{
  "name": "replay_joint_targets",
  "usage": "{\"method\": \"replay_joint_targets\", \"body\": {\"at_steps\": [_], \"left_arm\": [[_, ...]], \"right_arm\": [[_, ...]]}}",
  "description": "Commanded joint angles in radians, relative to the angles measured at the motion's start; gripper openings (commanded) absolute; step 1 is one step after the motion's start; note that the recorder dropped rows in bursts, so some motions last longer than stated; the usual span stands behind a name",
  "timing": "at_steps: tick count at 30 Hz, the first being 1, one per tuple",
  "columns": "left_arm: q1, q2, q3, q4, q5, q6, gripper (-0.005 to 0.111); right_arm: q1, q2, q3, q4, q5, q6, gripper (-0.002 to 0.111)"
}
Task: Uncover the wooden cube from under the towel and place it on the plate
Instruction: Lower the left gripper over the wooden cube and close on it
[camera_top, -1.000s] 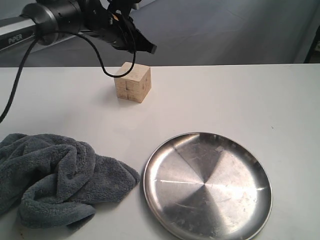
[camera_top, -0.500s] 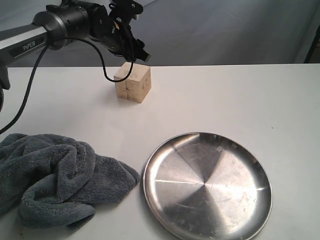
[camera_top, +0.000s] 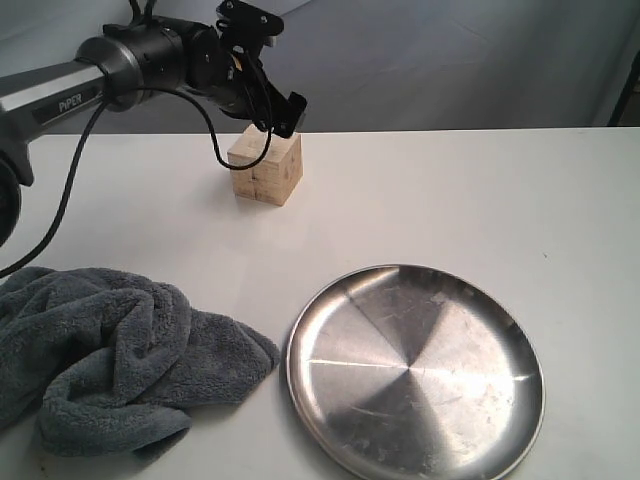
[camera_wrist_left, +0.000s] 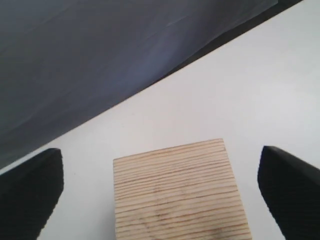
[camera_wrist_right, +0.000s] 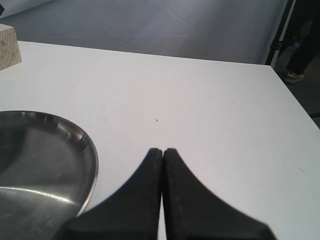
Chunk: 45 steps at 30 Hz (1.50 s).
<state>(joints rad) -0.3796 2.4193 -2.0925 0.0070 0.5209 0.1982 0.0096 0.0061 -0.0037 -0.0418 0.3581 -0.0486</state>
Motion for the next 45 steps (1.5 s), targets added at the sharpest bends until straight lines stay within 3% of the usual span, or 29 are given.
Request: {"method": "replay_joint_targets", "body": {"at_steps": [1,25,33,45], "left_arm": [[0.001,0.026,-0.005,0.001,-0.001,-0.006,0.104],[0.003,0.079,-0.007,-0.03,0.06,0.024,0.104],[0.003,0.098,-0.007,-0.026,-0.028,0.022,0.104],[0.003,0.121,-0.007,-0.027,-0.024,0.024,0.103]], "right_arm": [[0.002,-0.006,0.004,0.005,-0.007,-0.003,0.0],[0.002,-0.006,0.004,0.005,-0.007,-0.003,0.0],[0.002,-0.006,0.004,0.005,-0.007,-0.003,0.0],[0.002,-0.006,0.004,0.005,-0.007,-0.003,0.0]]}}
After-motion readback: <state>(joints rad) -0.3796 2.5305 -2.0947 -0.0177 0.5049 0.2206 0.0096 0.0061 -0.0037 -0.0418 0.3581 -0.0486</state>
